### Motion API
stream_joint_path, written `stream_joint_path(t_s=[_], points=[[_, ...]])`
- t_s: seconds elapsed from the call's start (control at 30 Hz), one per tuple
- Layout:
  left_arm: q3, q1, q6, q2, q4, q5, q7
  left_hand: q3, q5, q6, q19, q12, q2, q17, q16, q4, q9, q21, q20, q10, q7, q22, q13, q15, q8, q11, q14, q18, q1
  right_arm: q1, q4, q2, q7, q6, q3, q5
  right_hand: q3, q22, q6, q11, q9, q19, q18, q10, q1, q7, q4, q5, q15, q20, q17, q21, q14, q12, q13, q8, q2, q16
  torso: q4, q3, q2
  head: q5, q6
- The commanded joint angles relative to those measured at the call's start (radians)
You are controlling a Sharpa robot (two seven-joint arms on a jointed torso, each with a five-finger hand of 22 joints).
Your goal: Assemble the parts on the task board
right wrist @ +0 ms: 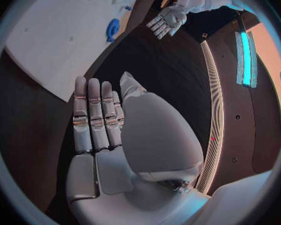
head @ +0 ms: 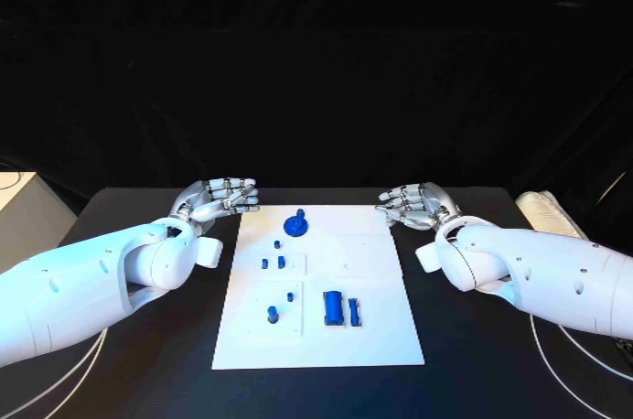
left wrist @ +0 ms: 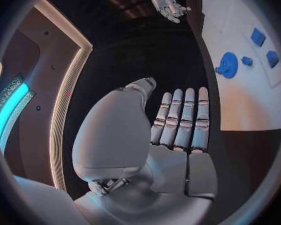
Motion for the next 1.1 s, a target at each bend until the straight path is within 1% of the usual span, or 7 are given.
stream_joint_path(t_s=[0.03,0.07,0.13,0.37,0.4,0.43,1.1], points=[[0.001,0.0,-0.072,0.023,-0.027,0.035,0.061,-0.027,0.002,0.002,-0.016,-0.033,0.01,-0.016,-0.054,0.001,-0.01,-0.046,0.004,-0.014,-0.007,-0.034,-0.002,-0.002,-0.014,-0.007,-0.024,0.001,0.013,0.003,-0.033,0.014,0.115,0.094,0.002,0.105,0.04,-0.111,0.011,0.011,-0.021,0.001,0.012,0.022,-0.014,0.005,-0.006,-0.001,0.01,0.012,-0.083,-0.015,0.036,-0.045,-0.132,-0.028,-0.018,-0.122,0.0035,0.003,-0.007,0.002,0.012],[0.0,0.0,-0.009,0.008,-0.009,0.004,0.005,-0.345,-0.259,-0.813,-0.77,-0.109,0.213,-0.202,-0.321,-0.279,-0.24,-0.197,-0.285,-0.95,-0.139,-0.236,-0.065,-0.161,-0.216,-0.178,-0.788,-0.169,-0.434,0.001,-0.011,0.005,0.013,0.007,0.001,0.015,-0.167,-0.791,-0.851,-0.137,-0.281,-0.979,-0.171,-0.303,-0.47,-0.191,-0.285,-0.104,-0.099,-0.205,-0.508,-0.078,-0.922,-0.176,-0.405,-0.277,0.136,-0.474,0.0005,0.0003,-0.002,0.001,0.004],[0.001,-0.001,-0.017,0.008,-0.005,0.005,0.006,-0.345,-0.259,-0.813,-0.77,-0.109,0.213,-0.202,-0.321,-0.279,-0.24,-0.197,-0.285,-0.95,-0.139,-0.236,-0.065,-0.161,-0.216,-0.178,-0.788,-0.169,-0.493,-0.002,-0.005,0.004,0.018,0.003,0.004,0.023,-0.167,-0.791,-0.851,-0.137,-0.281,-0.979,-0.171,-1.029,-0.533,-0.191,-0.285,-0.104,-0.099,-0.205,-0.508,-0.078,-0.922,-0.176,-0.405,-0.277,0.136,-0.474,-0.0003,0.0015,-0.005,0.002,0.007],[0.008,-0.018,-0.118,0.011,0.055,0.013,0.032,-0.345,-0.259,-0.813,-0.77,-0.109,0.213,-0.202,-0.321,-0.279,-0.24,-0.197,-0.285,-0.95,-0.139,-0.236,-0.065,-0.161,-0.216,-0.178,-0.788,-0.169,-0.739,-0.035,0.072,0.0,0.089,-0.059,0.044,0.124,-0.167,-0.791,-0.851,-0.137,-0.281,-0.979,-0.171,-1.029,-0.788,-0.191,-0.285,-0.104,-0.099,-0.205,-0.508,-0.078,-0.922,-0.176,-0.405,-0.277,0.136,-0.474,-0.0102,0.0173,-0.046,0.013,0.058],[0.009,-0.021,-0.139,0.012,0.067,0.015,0.038,-0.345,-0.259,-0.813,-0.77,-0.109,0.213,-0.202,-0.321,-0.279,-0.24,-0.197,-0.285,-0.95,-0.139,-0.236,-0.065,-0.161,-0.216,-0.178,-0.788,-0.169,-1.456,-0.042,0.089,-0.001,0.105,-0.072,0.053,0.145,-0.167,-0.791,-0.851,-0.137,-0.281,-0.979,-0.171,-1.029,-0.815,-0.191,-0.285,-0.104,-0.099,-0.205,-0.508,-0.078,-0.922,-0.176,-0.405,-0.277,0.136,-0.474,-0.012,0.0202,-0.054,0.015,0.067],[0.011,-0.025,-0.163,0.012,0.081,0.017,0.043,-0.345,-0.259,-0.813,-0.77,-0.109,0.213,-0.202,-0.321,-0.279,-0.24,-0.197,-0.285,-0.95,-0.139,-0.236,-0.065,-0.161,-0.216,-0.178,-0.788,-0.169,-1.456,-0.049,0.107,-0.002,0.121,-0.087,0.062,0.169,-0.167,-0.791,-0.851,-0.137,-0.281,-0.979,-0.171,-1.029,-1.533,-0.191,-0.285,-0.104,-0.099,-0.205,-0.508,-0.078,-0.922,-0.176,-0.405,-0.277,0.136,-0.474,-0.0136,0.0227,-0.061,0.017,0.075],[0.034,-0.079,-0.489,0.021,0.273,0.043,0.126,-0.345,-0.259,-0.813,-0.77,-0.109,0.213,-0.202,-0.321,-0.279,-0.24,-0.197,-0.285,-0.95,-0.139,-0.236,-0.065,-0.161,-0.216,-0.178,-0.788,-0.169,-1.456,-0.111,0.253,-0.009,0.255,-0.203,0.138,0.359,-0.167,-0.791,-0.851,-0.137,-0.281,-0.979,-0.171,-1.029,-1.533,-0.191,-0.285,-0.104,-0.099,-0.205,-0.508,-0.078,-0.922,-0.176,-0.405,-0.277,0.136,-0.474,-0.0198,0.0324,-0.086,0.024,0.106]])
